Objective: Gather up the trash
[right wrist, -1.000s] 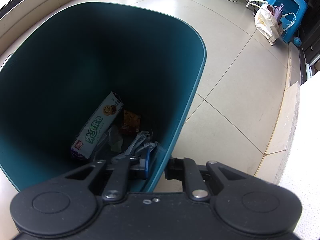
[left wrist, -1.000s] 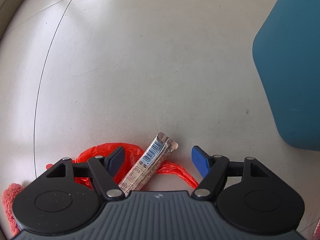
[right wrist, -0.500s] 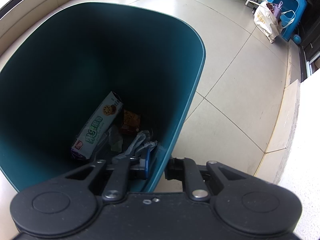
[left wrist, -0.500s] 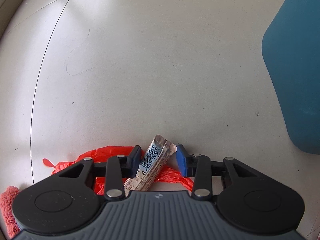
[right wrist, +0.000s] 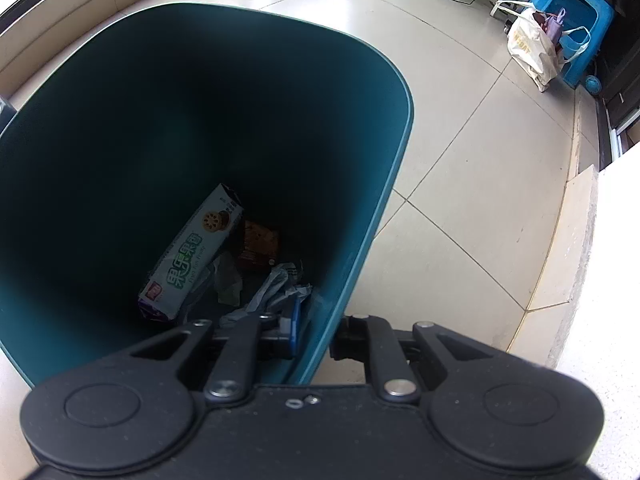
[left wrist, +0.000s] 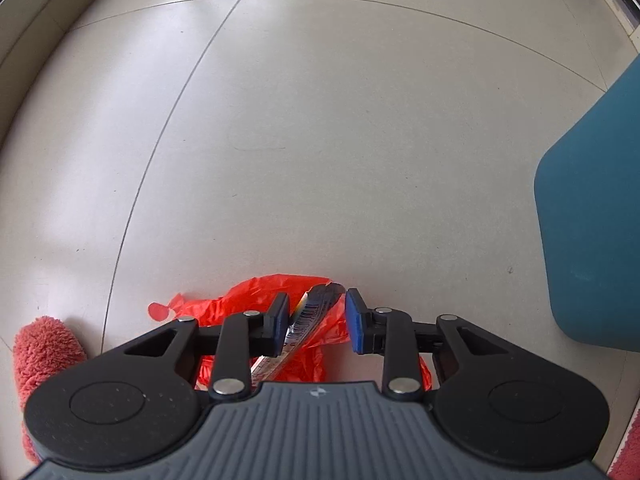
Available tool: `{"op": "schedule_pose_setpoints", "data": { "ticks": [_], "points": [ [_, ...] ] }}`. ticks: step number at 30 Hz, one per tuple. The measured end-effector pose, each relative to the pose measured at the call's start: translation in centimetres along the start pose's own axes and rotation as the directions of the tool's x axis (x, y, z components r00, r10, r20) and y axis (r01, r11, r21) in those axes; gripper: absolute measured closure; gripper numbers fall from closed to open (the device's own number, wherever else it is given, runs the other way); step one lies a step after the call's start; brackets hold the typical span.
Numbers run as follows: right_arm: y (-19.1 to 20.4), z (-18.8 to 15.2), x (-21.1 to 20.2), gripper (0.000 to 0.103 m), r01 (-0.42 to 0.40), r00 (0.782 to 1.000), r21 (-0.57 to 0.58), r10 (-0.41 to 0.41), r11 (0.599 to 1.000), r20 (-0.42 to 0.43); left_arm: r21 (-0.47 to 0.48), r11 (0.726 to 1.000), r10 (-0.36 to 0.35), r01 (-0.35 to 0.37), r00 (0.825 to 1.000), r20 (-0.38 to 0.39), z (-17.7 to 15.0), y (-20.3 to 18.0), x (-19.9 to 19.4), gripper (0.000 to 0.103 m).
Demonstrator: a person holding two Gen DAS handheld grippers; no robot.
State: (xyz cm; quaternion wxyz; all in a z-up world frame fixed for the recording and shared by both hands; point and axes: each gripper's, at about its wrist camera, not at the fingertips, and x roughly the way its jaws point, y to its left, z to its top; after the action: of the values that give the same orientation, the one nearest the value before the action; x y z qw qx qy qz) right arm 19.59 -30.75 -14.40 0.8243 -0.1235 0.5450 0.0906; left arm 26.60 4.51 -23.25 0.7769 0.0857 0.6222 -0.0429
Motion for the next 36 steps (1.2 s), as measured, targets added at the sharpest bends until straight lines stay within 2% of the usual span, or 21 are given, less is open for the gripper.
{"op": "schedule_pose_setpoints", "data": {
  "ticks": [1, 2, 5, 11, 19, 21, 27, 31, 36],
  "points": [
    [0.2, 0.0, 0.1, 0.090, 0.004, 1.000, -0.003, -0.004, 1.000, 0.001, -0.027, 1.000, 0.009, -0.008, 1.000, 0.007, -0.4, 0.5, -0.7, 0.080],
    [0.4, -0.1, 0.1, 0.090, 0.008, 1.000, -0.006, -0.008, 1.000, 0.002, -0.049, 0.999, 0.011, -0.011, 1.000, 0.008, -0.6, 0.6, -1.3, 0.091],
    [1.0, -0.4, 0.0, 0.090, 0.019, 1.000, -0.013, -0.019, 1.000, 0.004, -0.103, 0.995, 0.006, -0.004, 1.000, 0.023, -1.1, 1.5, -2.6, 0.091],
    [2.0, -0.8, -0.7, 0.090, 0.029, 1.000, -0.021, -0.029, 0.999, 0.007, -0.149, 0.989, 0.015, -0.010, 0.999, 0.031, -1.6, 2.9, -5.5, 0.093],
    [3.2, -1.4, -1.4, 0.091, 0.037, 0.999, -0.028, -0.037, 0.999, 0.014, -0.181, 0.983, 0.027, -0.009, 0.995, 0.101, -1.5, 2.7, -12.5, 0.093],
    [3.3, -1.4, -1.4, 0.091, 0.034, 0.999, -0.024, -0.034, 0.999, 0.014, -0.166, 0.986, 0.053, -0.033, 0.992, 0.118, -1.3, 1.9, -14.6, 0.093],
    [3.6, -1.7, -2.0, 0.092, 0.031, 0.999, -0.022, -0.030, 0.999, 0.017, -0.111, 0.993, 0.046, -0.027, 0.985, 0.168, -0.5, -1.2, -19.9, 0.093],
    [3.7, -1.7, -2.4, 0.092, 0.028, 0.999, -0.016, -0.027, 0.999, 0.017, -0.078, 0.997, 0.003, 0.014, 0.977, 0.214, 0.5, -3.7, -23.3, 0.094],
    [3.6, -1.6, -2.4, 0.092, 0.027, 0.999, -0.015, -0.027, 1.000, 0.017, -0.016, 0.995, -0.086, 0.096, 0.949, 0.302, 2.1, -7.1, -27.9, 0.096]
  ]
}}
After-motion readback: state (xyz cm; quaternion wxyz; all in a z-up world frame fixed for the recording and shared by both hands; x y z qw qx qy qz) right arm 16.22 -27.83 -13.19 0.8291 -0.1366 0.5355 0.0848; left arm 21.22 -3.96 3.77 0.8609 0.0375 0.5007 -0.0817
